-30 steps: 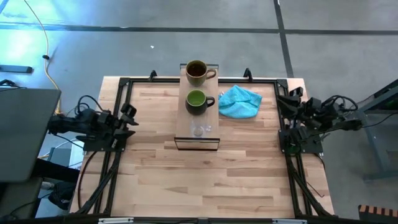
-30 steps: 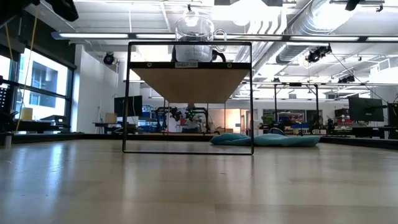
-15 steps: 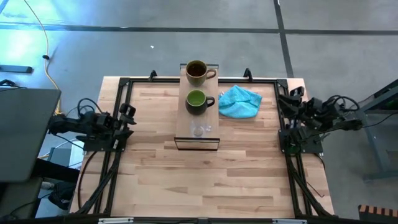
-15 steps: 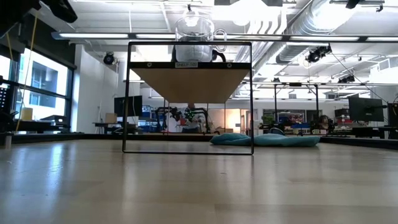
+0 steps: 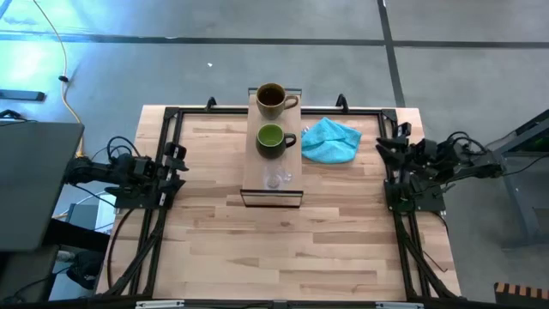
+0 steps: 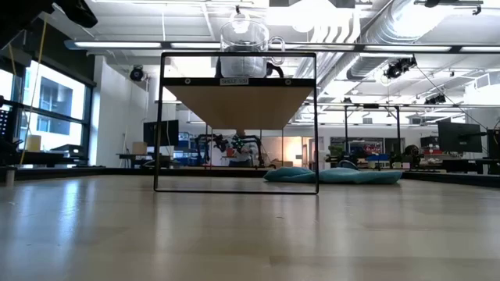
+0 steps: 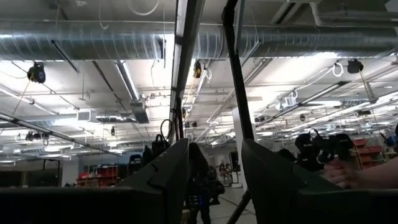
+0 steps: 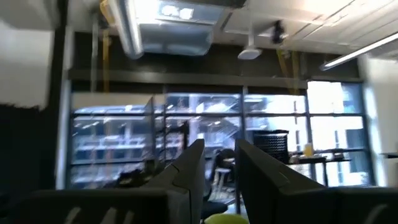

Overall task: Stack small to large cups/mugs on shelf
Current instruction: Return to Home Position

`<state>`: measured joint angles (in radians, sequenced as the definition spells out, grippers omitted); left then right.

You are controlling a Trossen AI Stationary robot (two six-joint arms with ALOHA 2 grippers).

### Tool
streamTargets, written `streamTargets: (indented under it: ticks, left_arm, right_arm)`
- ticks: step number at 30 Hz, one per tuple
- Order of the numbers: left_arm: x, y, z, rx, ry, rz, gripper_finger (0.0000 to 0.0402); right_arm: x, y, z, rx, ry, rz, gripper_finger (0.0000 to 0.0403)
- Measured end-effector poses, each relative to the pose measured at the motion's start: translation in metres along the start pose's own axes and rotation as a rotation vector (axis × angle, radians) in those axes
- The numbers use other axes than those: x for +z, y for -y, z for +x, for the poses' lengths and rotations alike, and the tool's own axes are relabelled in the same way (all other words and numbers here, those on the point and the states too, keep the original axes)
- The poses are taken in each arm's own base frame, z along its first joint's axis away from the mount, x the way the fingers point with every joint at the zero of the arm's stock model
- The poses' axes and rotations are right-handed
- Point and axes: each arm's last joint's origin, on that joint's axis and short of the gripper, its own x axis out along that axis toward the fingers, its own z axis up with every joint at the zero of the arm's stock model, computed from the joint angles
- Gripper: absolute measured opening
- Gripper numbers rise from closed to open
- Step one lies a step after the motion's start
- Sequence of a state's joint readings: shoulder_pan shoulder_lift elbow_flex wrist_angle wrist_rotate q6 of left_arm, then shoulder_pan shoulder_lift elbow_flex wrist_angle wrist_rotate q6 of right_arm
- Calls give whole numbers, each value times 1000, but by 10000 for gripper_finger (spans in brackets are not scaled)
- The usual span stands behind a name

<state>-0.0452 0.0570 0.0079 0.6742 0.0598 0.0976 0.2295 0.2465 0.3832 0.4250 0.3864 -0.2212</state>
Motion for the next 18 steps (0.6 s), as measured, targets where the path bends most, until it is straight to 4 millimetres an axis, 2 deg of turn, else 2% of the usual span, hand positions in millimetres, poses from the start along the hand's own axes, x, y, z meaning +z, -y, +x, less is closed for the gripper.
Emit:
streamTargets:
  ticks: [6, 10, 18]
  left_arm:
    - [5, 0, 0, 6, 50, 51, 138]
    - [7, -1, 0, 9, 70, 57, 138]
    - [7, 0, 0, -4, 70, 26, 138]
  right_arm:
    - [-14, -3, -2, 46, -81, 54, 81]
    - [-19, -2, -8, 40, -45, 53, 81]
    - [-3, 14, -32, -62, 65, 7, 81]
